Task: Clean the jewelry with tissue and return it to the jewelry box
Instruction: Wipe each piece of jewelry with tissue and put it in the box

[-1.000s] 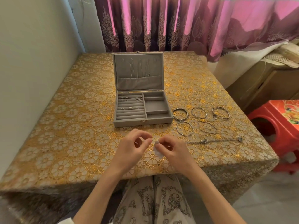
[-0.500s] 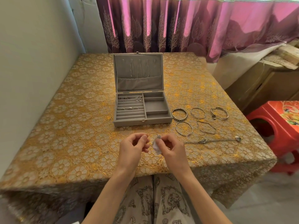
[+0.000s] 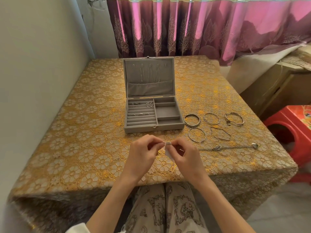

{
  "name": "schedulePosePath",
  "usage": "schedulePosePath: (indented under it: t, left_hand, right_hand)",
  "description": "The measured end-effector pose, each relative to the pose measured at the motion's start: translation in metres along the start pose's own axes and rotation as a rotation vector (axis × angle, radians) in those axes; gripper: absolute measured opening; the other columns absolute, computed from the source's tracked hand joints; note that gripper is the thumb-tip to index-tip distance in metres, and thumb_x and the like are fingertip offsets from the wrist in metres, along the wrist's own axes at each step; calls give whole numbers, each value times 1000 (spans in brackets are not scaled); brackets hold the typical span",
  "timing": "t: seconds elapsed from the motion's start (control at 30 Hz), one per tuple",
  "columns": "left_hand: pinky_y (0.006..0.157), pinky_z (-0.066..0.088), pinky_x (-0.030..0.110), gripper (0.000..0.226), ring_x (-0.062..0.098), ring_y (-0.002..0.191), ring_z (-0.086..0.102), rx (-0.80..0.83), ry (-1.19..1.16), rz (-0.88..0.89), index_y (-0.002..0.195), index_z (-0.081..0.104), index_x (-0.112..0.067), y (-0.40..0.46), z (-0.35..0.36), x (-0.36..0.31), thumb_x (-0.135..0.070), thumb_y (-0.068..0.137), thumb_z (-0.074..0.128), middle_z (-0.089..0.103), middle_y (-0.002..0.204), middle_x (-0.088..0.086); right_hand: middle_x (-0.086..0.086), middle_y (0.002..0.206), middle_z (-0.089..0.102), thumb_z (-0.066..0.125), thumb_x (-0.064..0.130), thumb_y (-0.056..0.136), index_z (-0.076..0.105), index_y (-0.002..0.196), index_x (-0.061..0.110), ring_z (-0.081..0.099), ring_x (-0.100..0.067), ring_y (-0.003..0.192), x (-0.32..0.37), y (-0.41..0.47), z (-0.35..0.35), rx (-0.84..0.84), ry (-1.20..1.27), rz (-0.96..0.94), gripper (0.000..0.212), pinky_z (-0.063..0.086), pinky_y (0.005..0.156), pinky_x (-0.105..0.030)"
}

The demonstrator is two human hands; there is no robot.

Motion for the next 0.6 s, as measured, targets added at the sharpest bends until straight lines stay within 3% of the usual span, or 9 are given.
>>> schedulePosePath:
  t: [0.1,0.3,0.43,0.6]
  left_hand:
    - [54,52,24,6,12,54,60,-49,-204,-192,82,70,-13,-4,0,17,-9,84,65,65,65,2]
    - [63,56,25,6,18,66,67,-52,-531,-447,89,66,-6,-16,19,40,-9,86,62,69,76,7]
    - [62,55,25,9,20,66,66,-46,-654,-517,92,66,-2,-17,23,46,-7,87,60,68,78,12]
    - [62,55,23,10,21,68,67,-97,-752,-565,91,66,0,-15,18,53,-7,86,60,68,77,10]
  right_hand:
    - [3,69,59,61,17,87,62,77,15,51,-4,60,-8,1,2,-17,133,89,10,40,55,-16]
    - [1,67,60,62,16,86,65,76,12,52,-8,59,-22,-3,7,-2,423,320,11,43,54,-22]
    - [-3,71,59,59,10,86,67,80,5,50,-12,61,-37,-6,19,-6,830,527,12,41,55,-22]
    - [-6,75,62,61,13,82,67,86,1,53,-11,64,-44,-6,29,-31,992,627,14,44,52,-17]
Point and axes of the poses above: each hand's wrist, its own y-axis towards the middle knuckle, its own z-axis out of the palm, x = y × z, the point moved 9 cm from there along y, towards the middle knuckle
